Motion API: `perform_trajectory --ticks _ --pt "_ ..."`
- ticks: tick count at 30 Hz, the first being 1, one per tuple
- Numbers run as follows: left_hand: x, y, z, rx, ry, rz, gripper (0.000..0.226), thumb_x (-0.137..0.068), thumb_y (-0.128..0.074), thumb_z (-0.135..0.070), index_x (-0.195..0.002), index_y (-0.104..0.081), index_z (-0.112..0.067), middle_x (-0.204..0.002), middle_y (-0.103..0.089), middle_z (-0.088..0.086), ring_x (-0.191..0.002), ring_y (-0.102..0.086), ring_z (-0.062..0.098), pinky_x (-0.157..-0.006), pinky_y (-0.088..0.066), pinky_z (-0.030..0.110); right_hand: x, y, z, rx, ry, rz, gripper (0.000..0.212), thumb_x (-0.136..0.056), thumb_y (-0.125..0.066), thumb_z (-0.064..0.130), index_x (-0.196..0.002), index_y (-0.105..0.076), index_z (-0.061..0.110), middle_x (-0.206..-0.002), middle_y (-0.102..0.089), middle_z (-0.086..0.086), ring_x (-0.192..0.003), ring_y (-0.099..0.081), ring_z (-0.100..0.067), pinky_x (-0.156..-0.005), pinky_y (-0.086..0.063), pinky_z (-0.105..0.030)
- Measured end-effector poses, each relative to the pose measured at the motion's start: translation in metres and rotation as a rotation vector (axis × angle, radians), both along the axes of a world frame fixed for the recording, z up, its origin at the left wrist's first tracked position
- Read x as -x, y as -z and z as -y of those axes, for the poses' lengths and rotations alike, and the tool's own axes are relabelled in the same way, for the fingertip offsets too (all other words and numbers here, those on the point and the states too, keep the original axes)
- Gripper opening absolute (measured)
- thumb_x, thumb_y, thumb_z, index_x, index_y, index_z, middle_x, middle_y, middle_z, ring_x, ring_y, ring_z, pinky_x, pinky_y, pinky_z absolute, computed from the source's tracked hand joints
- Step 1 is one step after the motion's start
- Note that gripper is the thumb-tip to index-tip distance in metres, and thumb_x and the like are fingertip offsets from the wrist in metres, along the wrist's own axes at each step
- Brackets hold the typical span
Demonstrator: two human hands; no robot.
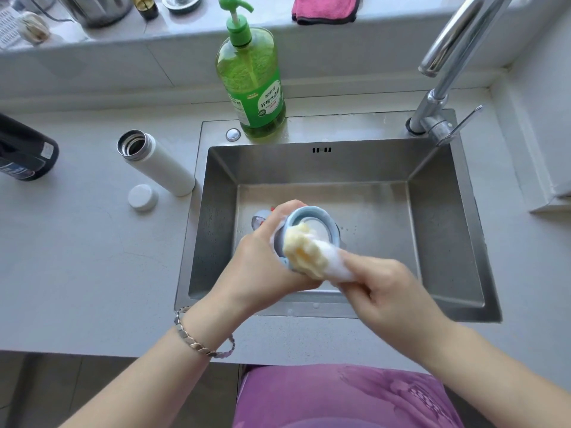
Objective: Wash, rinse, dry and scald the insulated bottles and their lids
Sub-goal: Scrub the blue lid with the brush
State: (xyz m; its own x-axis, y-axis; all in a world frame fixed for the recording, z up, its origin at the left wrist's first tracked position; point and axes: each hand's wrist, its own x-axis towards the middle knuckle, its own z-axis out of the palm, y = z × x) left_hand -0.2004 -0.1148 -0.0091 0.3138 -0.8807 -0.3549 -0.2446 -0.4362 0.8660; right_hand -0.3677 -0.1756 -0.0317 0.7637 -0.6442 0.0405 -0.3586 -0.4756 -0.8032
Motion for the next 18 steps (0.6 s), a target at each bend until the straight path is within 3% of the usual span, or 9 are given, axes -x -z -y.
perform_trajectory --ticks 4,7,10,13,16,18 --pt "-0.001 0.001 -0.003 0.009 0.029 -0.024 0.068 -0.054 -0.088 -0.023 -0.103 -0.052 -0.053 -0.092 -0.065 -0.021 -0.082 -0.064 -0.002 -0.076 -0.051 0.014 -0.002 0.0 0.017 -0.14 0.112 -0.039 0.035 -0.082 -0.046 0.03 -0.111 -0.064 0.03 -0.062 -0.063 -0.001 -0.051 -0.05 -0.015 -0.055 -0.044 -0.036" --pt "0.0 0.003 -0.002 0.014 0.017 -0.015 0.069 -0.048 -0.085 -0.027 -0.1 -0.053 -0.058 -0.092 -0.066 -0.022 -0.085 -0.064 0.0 -0.08 -0.052 0.019 -0.006 -0.004 0.008 -0.083 0.017 -0.051 0.031 -0.081 -0.044 0.034 -0.102 -0.066 0.026 -0.052 -0.046 0.01 -0.047 -0.037 -0.009 -0.049 -0.033 -0.029" --pt "-0.002 0.004 -0.003 0.014 0.016 0.01 0.066 -0.05 -0.083 -0.027 -0.103 -0.054 -0.054 -0.092 -0.067 -0.02 -0.085 -0.063 0.003 -0.08 -0.052 0.021 0.001 -0.012 0.007 -0.018 -0.02 -0.155 0.038 -0.08 -0.037 0.039 -0.105 -0.063 0.028 -0.06 -0.059 0.001 -0.053 -0.046 -0.023 -0.048 -0.04 -0.034" --pt "-0.006 0.005 -0.004 0.009 0.009 0.032 0.072 -0.049 -0.082 -0.029 -0.113 -0.053 -0.045 -0.096 -0.067 -0.013 -0.089 -0.063 0.007 -0.083 -0.052 0.025 0.006 -0.021 0.013 0.151 -0.052 -0.254 0.037 -0.077 -0.036 0.033 -0.096 -0.068 0.026 -0.053 -0.057 0.001 -0.047 -0.049 -0.029 -0.038 -0.039 -0.031" --pt "-0.005 0.002 -0.002 -0.031 0.066 0.128 0.076 -0.053 -0.085 -0.021 -0.11 -0.048 -0.054 -0.091 -0.067 -0.014 -0.081 -0.062 0.006 -0.077 -0.053 0.022 -0.003 -0.03 0.009 0.265 -0.069 -0.31 0.032 -0.075 -0.037 0.029 -0.085 -0.068 0.023 -0.049 -0.056 0.003 -0.042 -0.05 -0.028 -0.035 -0.031 -0.024" --pt "-0.007 -0.002 -0.002 0.001 0.096 0.16 0.073 -0.056 -0.086 -0.021 -0.105 -0.047 -0.057 -0.091 -0.066 -0.014 -0.081 -0.062 0.006 -0.076 -0.053 0.023 -0.006 -0.032 0.019 0.253 0.022 -0.337 0.031 -0.079 -0.041 0.028 -0.093 -0.068 0.026 -0.053 -0.059 -0.003 -0.05 -0.053 -0.033 -0.042 -0.032 -0.028"
